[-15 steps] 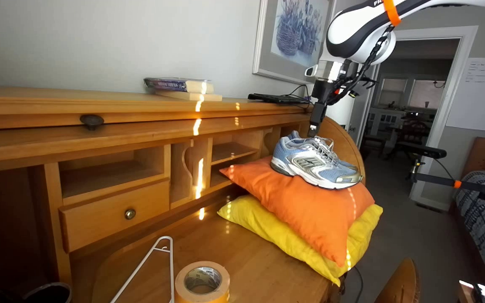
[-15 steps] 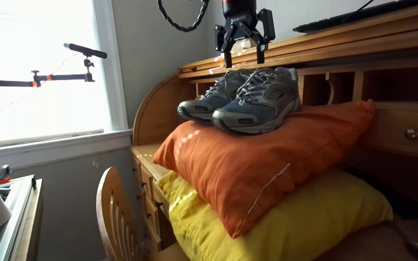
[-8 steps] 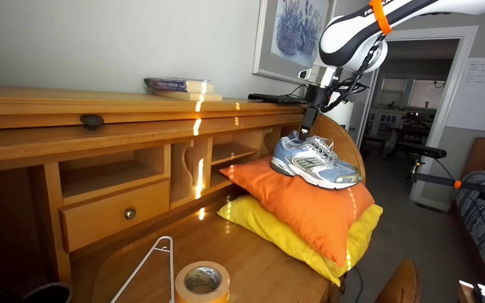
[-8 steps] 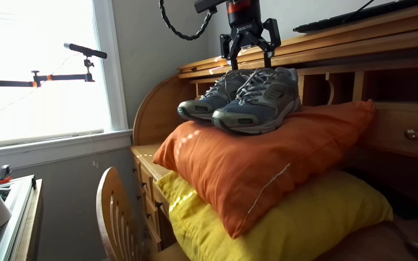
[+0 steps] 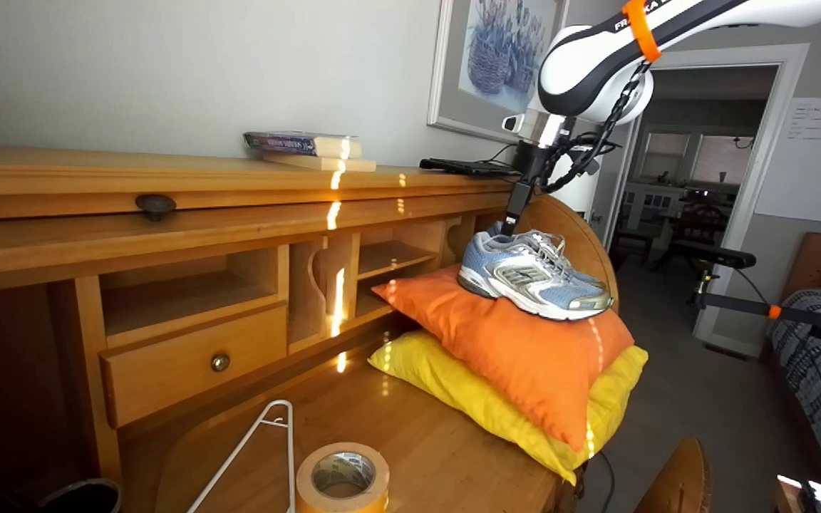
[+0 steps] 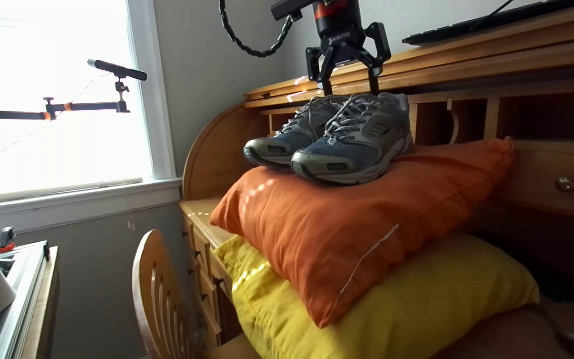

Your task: Move the books to left then put the shoes on the top of the cabinet and push them backwards

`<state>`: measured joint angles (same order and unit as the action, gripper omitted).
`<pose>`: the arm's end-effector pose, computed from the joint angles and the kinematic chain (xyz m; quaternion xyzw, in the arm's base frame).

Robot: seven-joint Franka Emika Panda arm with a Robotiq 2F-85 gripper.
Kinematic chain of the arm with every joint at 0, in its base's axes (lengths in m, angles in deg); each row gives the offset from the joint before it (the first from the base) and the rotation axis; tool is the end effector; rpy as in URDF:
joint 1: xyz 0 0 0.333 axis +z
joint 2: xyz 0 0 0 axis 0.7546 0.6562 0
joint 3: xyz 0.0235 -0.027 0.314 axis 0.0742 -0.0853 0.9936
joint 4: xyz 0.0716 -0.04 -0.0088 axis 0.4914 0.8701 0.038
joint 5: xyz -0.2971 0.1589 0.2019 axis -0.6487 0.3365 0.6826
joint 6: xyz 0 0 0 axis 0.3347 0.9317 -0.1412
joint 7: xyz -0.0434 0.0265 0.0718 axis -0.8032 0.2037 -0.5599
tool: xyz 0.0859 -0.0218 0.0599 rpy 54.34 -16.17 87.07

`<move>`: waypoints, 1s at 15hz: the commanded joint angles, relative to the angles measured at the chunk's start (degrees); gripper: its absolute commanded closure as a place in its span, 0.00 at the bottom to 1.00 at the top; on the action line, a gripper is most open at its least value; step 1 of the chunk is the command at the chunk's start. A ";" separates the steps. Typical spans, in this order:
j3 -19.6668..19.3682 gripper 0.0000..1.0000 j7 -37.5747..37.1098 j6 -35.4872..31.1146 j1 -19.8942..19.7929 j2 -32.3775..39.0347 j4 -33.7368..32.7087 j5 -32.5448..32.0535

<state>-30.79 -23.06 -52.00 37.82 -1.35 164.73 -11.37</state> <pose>0.5568 -0.2243 0.4576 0.9860 0.1194 0.1061 0.0478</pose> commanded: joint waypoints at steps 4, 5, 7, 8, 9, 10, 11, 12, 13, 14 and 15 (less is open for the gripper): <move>-0.25 0.00 -1.45 -2.49 -1.55 -0.10 1.50 -1.51; -0.27 0.00 -1.63 -2.31 -1.68 0.02 1.59 -1.33; -0.27 0.00 -2.07 -2.34 -1.81 0.25 1.86 -1.22; -0.24 0.00 -2.25 -2.40 -1.89 0.33 2.01 -0.96; -0.15 0.00 -2.55 -2.45 -1.94 0.31 2.11 -0.39; -0.07 0.00 -2.81 -2.64 -1.96 0.21 2.24 0.06; 0.01 0.00 -2.95 -2.80 -1.99 0.06 2.21 0.78; 0.08 0.00 -3.13 -2.97 -2.01 -0.09 2.20 1.51; 0.09 0.00 -3.53 -3.30 -2.04 -0.11 2.21 2.02; 0.09 0.00 -3.94 -3.32 -2.08 -0.07 2.14 2.56; 0.06 0.00 -4.38 -3.47 -2.11 -0.06 2.11 3.00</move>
<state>-31.18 -26.01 -53.82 36.27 -0.85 165.68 -10.13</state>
